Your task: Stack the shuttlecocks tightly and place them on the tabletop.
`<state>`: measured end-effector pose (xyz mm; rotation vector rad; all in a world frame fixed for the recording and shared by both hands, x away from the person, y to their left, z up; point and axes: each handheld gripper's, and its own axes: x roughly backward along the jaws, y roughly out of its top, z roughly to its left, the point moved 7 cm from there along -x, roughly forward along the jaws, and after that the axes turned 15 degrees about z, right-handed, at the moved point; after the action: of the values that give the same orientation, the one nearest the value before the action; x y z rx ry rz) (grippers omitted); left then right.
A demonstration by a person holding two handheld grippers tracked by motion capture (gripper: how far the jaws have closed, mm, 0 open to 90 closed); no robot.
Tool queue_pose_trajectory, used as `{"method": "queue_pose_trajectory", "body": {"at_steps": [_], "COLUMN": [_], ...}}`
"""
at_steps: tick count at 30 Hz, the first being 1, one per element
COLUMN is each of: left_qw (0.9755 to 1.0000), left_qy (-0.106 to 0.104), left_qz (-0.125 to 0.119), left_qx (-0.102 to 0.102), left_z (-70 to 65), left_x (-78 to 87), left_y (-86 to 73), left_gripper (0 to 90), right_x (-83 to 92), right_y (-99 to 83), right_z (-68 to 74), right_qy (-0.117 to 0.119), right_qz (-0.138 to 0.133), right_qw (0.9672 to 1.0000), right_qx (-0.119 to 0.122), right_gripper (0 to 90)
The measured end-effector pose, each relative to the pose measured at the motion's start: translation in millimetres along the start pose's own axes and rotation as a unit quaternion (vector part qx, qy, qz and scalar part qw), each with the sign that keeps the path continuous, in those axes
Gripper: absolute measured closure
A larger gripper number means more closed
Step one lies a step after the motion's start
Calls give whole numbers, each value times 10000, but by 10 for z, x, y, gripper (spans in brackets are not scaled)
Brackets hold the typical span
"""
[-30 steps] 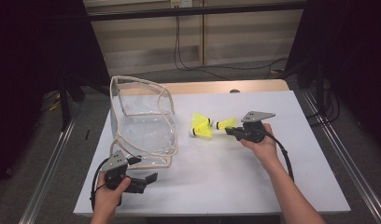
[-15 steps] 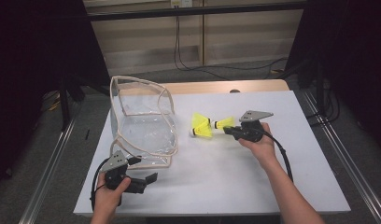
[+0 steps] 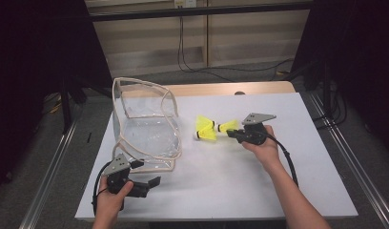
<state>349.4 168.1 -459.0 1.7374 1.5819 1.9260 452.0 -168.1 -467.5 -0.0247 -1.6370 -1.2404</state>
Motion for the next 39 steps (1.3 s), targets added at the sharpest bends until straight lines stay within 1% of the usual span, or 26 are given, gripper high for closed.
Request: {"method": "queue_pose_trajectory", "body": {"at_steps": [12, 23, 39], "left_qw": [10000, 10000, 10000], "left_qy": [6, 10, 1], "left_qz": [6, 34, 14], "left_qx": [-6, -25, -8], "left_z": [0, -2, 0], "left_x": [1, -5, -1], "left_y": [1, -1, -1], "left_gripper": [36, 36, 36], "right_x": [-17, -30, -148], "right_y": [17, 18, 29], "right_z": [-12, -5, 46], "right_qy": [-34, -13, 65], "right_qz": [4, 41, 204], "right_qw": [10000, 10000, 9997], "right_qx": [14, 39, 132], "right_gripper": [900, 900, 900]}}
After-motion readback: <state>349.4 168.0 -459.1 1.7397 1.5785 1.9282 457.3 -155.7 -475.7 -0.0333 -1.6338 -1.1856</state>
